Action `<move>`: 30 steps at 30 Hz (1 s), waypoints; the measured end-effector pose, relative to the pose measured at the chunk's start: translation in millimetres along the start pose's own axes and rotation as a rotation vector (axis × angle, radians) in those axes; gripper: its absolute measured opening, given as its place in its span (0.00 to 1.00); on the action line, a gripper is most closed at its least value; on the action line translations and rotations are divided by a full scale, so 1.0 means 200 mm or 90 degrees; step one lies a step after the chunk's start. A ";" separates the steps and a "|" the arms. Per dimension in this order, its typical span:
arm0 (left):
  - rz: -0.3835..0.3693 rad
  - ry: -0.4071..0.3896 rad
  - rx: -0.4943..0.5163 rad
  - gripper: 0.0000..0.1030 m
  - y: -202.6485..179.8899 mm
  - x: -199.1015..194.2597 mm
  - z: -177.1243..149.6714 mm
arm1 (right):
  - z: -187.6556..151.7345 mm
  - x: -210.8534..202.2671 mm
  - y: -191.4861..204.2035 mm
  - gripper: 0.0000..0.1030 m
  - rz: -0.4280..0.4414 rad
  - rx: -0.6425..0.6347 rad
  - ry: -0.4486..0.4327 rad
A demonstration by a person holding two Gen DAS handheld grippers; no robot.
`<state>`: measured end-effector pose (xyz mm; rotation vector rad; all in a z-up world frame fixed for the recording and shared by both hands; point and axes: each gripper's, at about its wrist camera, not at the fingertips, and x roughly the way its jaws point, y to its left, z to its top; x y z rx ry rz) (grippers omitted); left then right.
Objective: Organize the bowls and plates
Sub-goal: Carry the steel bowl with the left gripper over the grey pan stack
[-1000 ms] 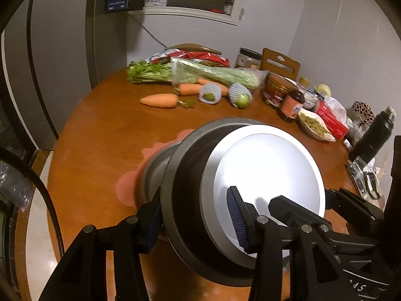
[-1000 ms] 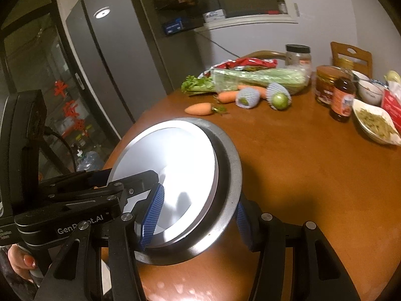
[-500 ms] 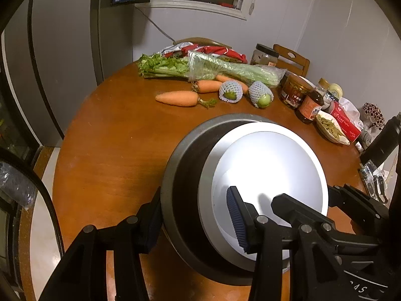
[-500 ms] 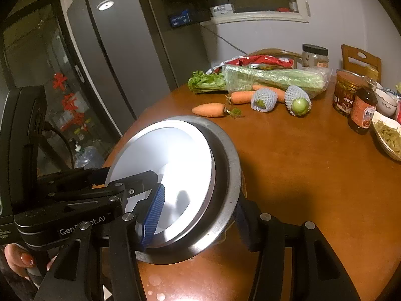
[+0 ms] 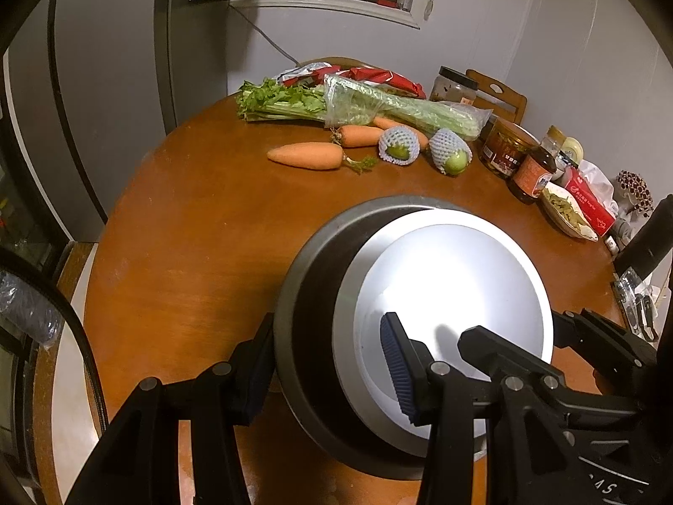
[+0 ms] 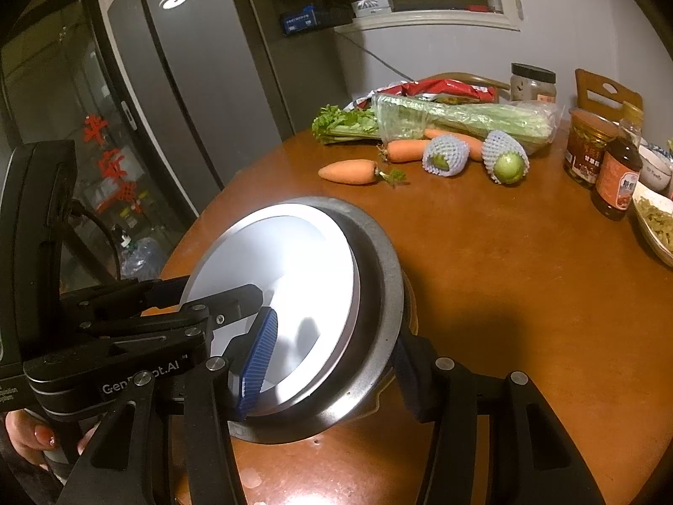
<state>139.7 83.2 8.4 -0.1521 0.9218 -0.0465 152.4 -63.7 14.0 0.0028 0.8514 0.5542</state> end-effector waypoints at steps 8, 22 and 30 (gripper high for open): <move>-0.003 0.002 -0.005 0.46 0.01 0.01 0.00 | -0.01 0.01 0.01 0.53 -0.009 -0.011 -0.007; 0.006 -0.005 0.000 0.47 0.00 0.02 0.01 | 0.00 0.03 0.00 0.54 -0.015 -0.017 -0.008; 0.016 -0.010 -0.006 0.48 0.02 0.02 0.01 | 0.00 0.02 0.00 0.54 -0.029 -0.022 -0.009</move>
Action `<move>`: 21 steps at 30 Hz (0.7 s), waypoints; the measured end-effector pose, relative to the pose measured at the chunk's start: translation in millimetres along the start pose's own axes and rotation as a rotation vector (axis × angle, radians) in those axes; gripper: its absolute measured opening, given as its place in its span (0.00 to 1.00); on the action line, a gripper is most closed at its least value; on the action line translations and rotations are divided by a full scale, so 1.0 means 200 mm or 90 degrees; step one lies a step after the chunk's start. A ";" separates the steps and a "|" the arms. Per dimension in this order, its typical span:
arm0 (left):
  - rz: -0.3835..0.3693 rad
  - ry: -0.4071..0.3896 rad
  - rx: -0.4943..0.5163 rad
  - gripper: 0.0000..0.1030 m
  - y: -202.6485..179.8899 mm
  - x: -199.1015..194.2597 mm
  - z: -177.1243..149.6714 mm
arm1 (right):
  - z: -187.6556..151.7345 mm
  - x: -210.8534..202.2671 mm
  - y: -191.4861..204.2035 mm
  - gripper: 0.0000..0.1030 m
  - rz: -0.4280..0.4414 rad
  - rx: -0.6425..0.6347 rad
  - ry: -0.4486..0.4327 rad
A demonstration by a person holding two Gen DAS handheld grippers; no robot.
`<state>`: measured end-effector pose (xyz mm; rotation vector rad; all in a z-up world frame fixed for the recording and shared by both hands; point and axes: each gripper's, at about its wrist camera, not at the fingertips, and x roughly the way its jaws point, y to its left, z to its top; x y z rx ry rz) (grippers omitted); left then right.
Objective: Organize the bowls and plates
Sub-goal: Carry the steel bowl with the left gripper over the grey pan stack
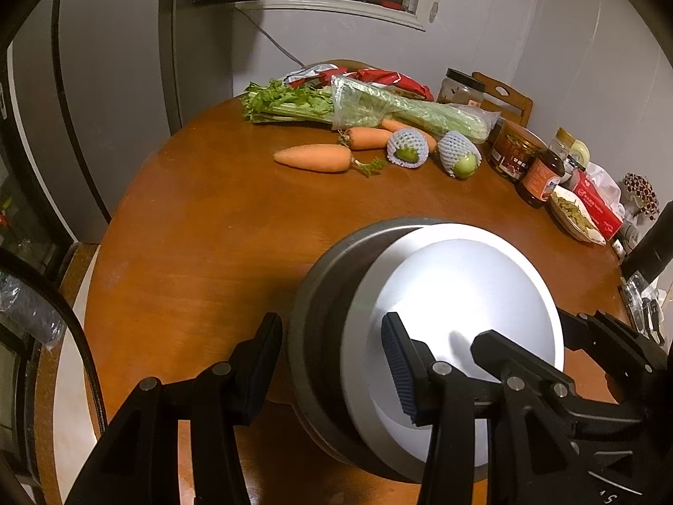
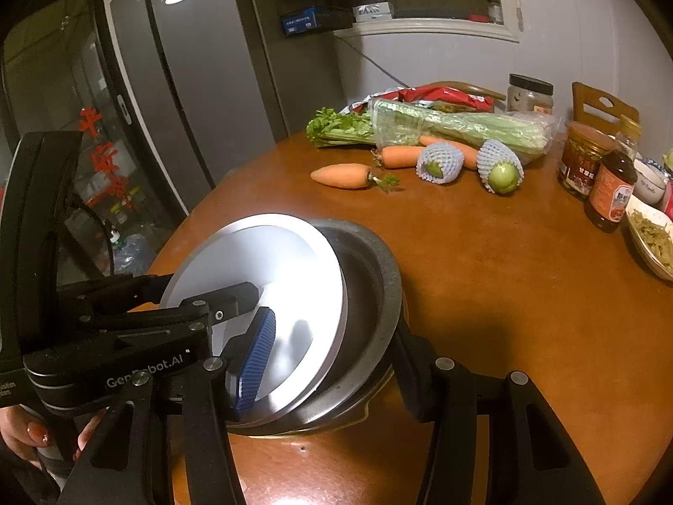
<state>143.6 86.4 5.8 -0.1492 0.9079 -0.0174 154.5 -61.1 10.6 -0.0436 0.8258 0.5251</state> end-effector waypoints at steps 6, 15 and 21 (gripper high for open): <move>0.013 -0.015 -0.003 0.50 0.02 -0.04 0.00 | 0.01 -0.02 -0.01 0.59 -0.008 0.013 -0.004; 0.018 -0.035 0.000 0.52 0.01 -0.09 0.01 | 0.01 -0.06 -0.01 0.63 -0.014 0.012 -0.021; 0.025 -0.041 0.000 0.53 0.01 -0.12 0.00 | 0.01 -0.09 0.00 0.63 -0.023 0.007 -0.025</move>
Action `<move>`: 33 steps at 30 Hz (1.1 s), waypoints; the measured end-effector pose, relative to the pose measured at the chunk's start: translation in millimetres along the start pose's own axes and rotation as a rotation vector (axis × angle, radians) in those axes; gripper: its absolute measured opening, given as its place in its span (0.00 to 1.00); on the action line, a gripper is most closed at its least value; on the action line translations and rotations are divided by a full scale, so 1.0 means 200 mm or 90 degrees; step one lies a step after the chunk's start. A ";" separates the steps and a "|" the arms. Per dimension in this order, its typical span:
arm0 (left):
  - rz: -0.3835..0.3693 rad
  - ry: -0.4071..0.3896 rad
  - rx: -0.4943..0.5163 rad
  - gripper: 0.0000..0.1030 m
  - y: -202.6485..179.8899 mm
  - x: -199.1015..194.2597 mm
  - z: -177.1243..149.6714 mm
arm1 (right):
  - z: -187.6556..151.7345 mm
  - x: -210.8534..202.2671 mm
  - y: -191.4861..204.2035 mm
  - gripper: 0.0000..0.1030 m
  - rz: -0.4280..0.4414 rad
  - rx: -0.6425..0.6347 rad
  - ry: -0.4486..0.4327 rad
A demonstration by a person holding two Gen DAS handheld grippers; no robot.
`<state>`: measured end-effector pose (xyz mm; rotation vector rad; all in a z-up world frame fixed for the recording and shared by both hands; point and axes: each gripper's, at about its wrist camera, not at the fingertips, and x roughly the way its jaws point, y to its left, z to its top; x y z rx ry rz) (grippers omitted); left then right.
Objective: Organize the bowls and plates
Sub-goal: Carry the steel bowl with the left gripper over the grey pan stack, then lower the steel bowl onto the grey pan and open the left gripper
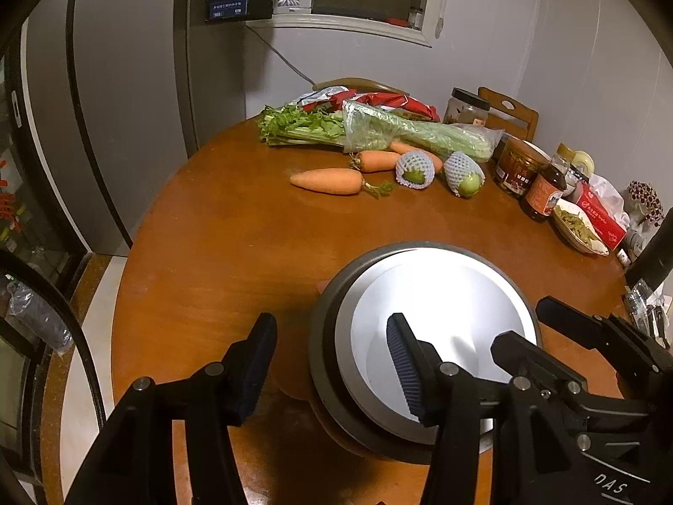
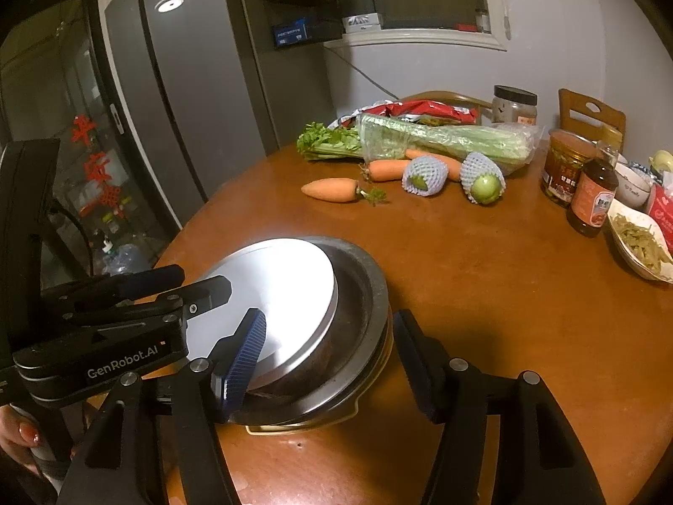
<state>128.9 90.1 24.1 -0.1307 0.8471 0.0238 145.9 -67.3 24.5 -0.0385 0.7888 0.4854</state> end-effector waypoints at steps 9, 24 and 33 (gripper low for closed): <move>0.016 -0.023 0.001 0.53 -0.01 -0.08 -0.02 | 0.00 -0.09 0.02 0.63 -0.012 -0.012 -0.032; 0.064 -0.042 0.018 0.58 -0.07 -0.27 -0.25 | -0.18 -0.26 0.06 0.65 -0.038 -0.034 -0.038; 0.075 -0.062 0.024 0.59 -0.11 -0.44 -0.42 | -0.35 -0.41 0.13 0.65 -0.040 -0.047 -0.033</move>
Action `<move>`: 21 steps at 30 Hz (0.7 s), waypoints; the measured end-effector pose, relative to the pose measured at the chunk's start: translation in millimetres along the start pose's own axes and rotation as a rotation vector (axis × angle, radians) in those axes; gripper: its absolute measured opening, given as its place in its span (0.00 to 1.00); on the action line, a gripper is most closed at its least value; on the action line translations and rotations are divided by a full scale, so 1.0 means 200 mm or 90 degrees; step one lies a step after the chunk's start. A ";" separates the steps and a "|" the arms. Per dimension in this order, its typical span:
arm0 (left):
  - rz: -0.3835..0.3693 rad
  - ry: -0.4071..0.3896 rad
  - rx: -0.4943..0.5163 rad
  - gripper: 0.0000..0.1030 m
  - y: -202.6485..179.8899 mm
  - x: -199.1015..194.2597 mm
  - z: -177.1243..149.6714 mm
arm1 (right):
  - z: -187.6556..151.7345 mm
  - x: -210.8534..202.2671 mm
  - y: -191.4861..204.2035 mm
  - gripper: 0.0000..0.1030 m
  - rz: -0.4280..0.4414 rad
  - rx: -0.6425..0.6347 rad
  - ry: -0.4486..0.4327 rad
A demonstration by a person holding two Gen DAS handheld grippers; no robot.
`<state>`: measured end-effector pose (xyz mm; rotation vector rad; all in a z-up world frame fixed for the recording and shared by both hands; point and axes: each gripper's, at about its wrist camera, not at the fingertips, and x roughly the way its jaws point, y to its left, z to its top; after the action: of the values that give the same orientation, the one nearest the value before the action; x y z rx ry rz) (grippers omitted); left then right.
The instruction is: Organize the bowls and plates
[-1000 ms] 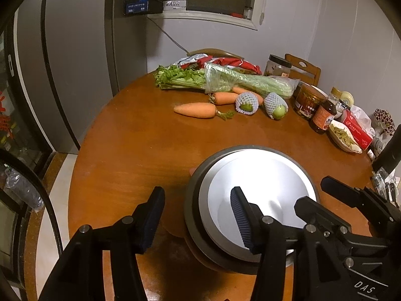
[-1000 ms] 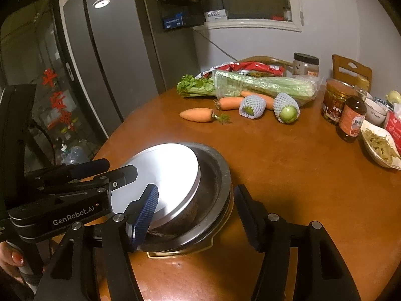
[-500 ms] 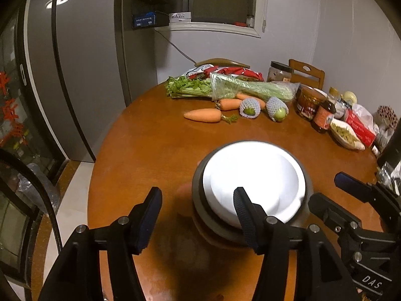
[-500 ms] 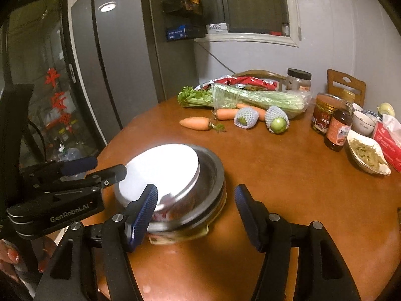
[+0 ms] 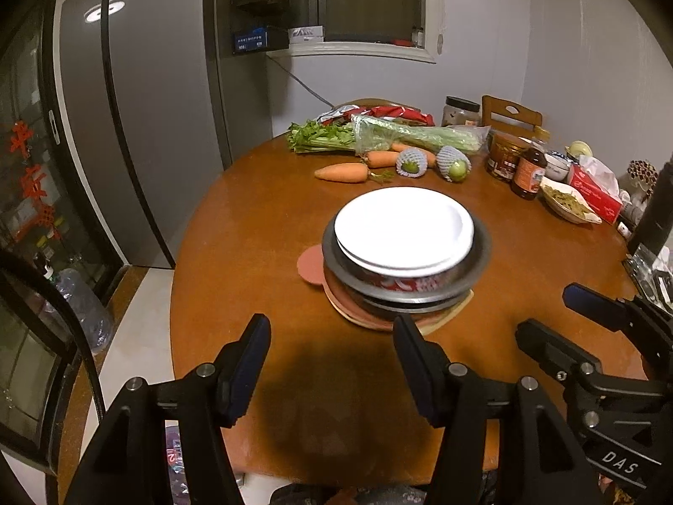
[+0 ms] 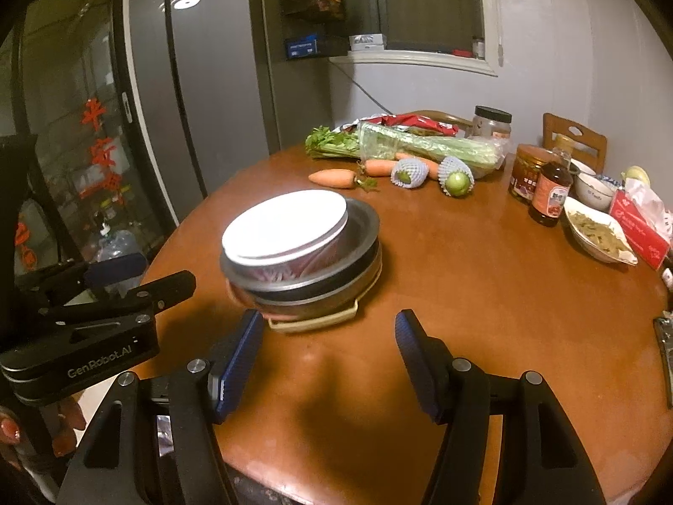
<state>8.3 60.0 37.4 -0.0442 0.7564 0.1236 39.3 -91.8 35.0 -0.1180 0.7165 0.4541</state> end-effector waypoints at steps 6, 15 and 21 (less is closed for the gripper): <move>-0.003 0.003 -0.005 0.60 -0.05 -0.05 -0.07 | -0.07 -0.08 0.01 0.65 -0.016 0.005 -0.002; -0.005 0.030 -0.003 0.60 -0.11 -0.04 -0.17 | -0.14 -0.20 -0.01 0.69 -0.029 0.013 -0.028; 0.001 0.037 0.006 0.60 -0.12 -0.04 -0.19 | -0.18 -0.22 -0.02 0.69 -0.037 0.020 -0.021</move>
<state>-19.8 32.3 15.3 -0.0390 0.8144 0.1205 -9.5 -120.4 36.7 -0.1017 0.6850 0.3882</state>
